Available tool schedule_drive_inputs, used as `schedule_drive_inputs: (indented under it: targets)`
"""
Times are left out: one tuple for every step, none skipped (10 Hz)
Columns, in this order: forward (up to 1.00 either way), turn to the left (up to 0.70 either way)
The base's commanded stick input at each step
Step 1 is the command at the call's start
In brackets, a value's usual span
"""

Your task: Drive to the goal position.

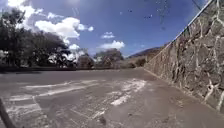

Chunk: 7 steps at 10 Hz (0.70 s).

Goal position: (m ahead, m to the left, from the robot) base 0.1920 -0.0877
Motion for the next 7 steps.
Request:
schedule_drive_inputs:
  targets:
    - [0.00,0.00]
    - [0.00,0.00]
    - [0.00,0.00]
    - [0.00,0.00]
    - [0.00,0.00]
    - [0.00,0.00]
    - [0.00,0.00]
